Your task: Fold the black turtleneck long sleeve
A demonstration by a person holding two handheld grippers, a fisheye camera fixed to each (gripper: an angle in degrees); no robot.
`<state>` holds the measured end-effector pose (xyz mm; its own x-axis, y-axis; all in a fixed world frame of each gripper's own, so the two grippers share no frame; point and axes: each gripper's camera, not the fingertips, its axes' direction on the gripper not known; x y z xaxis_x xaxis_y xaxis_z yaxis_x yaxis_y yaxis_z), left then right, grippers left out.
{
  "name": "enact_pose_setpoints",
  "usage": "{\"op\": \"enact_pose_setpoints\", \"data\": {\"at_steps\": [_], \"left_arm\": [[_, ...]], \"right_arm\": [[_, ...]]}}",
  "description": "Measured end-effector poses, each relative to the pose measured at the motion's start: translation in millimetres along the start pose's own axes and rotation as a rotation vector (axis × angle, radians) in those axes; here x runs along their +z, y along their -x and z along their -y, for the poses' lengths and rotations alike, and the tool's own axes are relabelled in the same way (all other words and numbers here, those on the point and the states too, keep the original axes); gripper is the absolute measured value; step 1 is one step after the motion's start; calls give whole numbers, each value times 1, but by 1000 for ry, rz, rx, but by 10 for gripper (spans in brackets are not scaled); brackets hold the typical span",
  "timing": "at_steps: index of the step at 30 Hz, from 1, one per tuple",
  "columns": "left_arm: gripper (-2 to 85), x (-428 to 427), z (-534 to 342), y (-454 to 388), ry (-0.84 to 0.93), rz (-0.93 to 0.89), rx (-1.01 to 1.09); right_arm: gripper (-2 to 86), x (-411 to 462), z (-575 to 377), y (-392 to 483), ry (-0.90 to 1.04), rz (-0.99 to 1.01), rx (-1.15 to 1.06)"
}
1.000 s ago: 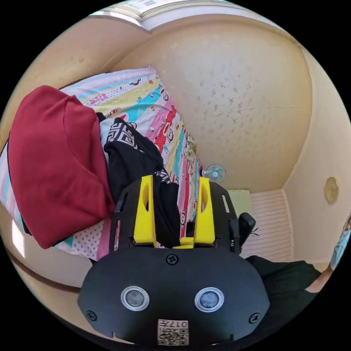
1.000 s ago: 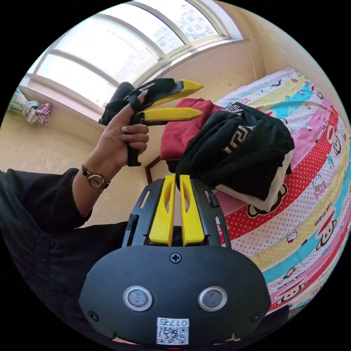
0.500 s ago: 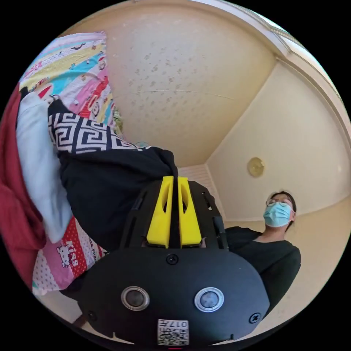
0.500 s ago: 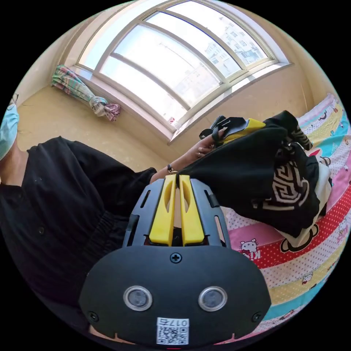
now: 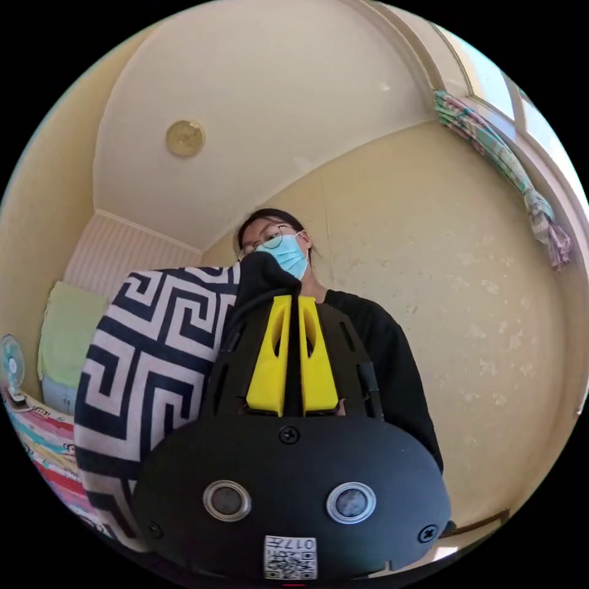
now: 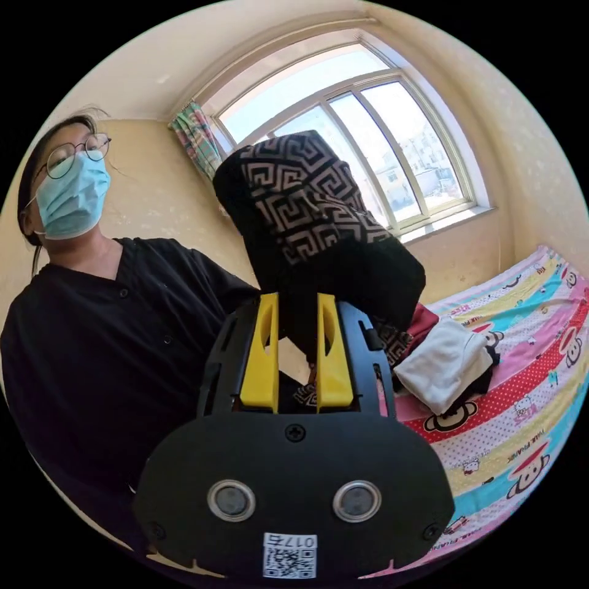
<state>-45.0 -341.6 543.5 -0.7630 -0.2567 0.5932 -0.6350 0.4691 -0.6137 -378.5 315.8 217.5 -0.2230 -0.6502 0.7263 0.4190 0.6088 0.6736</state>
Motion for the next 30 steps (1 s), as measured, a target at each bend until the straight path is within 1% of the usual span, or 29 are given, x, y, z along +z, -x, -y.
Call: {"op": "enact_pose_setpoints", "data": {"at_steps": [1,3,5,7,8,9,10,11,12,13,15,17,19,22,24,25,26,27,28,29,30], "left_arm": [[0,7,-3,9,-10,-19,-5],[-1,35,-18,39,-14,-66,-22],[-1,56,-29,58,-11,-106,-28],[-1,74,-39,73,-13,-135,-26],[0,83,-47,85,-10,-129,-45],[0,91,-54,96,2,-101,-76],[1,94,-57,101,9,-84,-90],[1,97,-63,109,23,-48,-114],[1,99,-68,114,34,-16,-126],[1,99,-71,114,37,-1,-126],[2,93,-83,109,42,88,-111],[2,86,-93,104,30,159,-80],[3,76,-103,108,2,219,-92],[7,53,-123,123,-26,400,-192],[14,31,-145,134,-39,612,-311],[16,26,-152,138,-40,676,-351],[23,17,-168,146,-16,840,-459],[28,12,-185,158,61,1029,-573],[31,11,-194,166,110,1116,-628],[36,8,-215,186,194,1239,-727],[40,3,-240,209,241,1281,-801]], "right_arm": [[112,-7,-5,0,-33,-19,13],[142,-30,-26,2,-130,-147,99],[168,-45,-44,5,-189,-192,139],[182,-53,-57,3,-186,-141,181],[183,-51,-61,0,-126,-27,197],[173,-45,-63,-1,-45,144,205],[167,-43,-63,1,-13,228,193],[81,-45,-65,10,-7,358,128],[32,-59,-68,21,-81,397,106],[27,-69,-70,26,-135,389,101],[15,-120,-74,49,-326,359,67],[10,-155,-71,70,-394,313,23],[7,-180,-63,92,-399,242,-10],[4,-212,-48,135,-478,224,-98],[4,-234,-29,171,-546,228,-170],[3,-238,-24,181,-558,237,-204],[3,-245,-12,200,-579,253,-260],[2,-249,1,219,-596,256,-300],[2,-250,9,228,-594,252,-313],[2,-250,26,244,-567,227,-335],[2,-246,43,259,-523,176,-346]]}}
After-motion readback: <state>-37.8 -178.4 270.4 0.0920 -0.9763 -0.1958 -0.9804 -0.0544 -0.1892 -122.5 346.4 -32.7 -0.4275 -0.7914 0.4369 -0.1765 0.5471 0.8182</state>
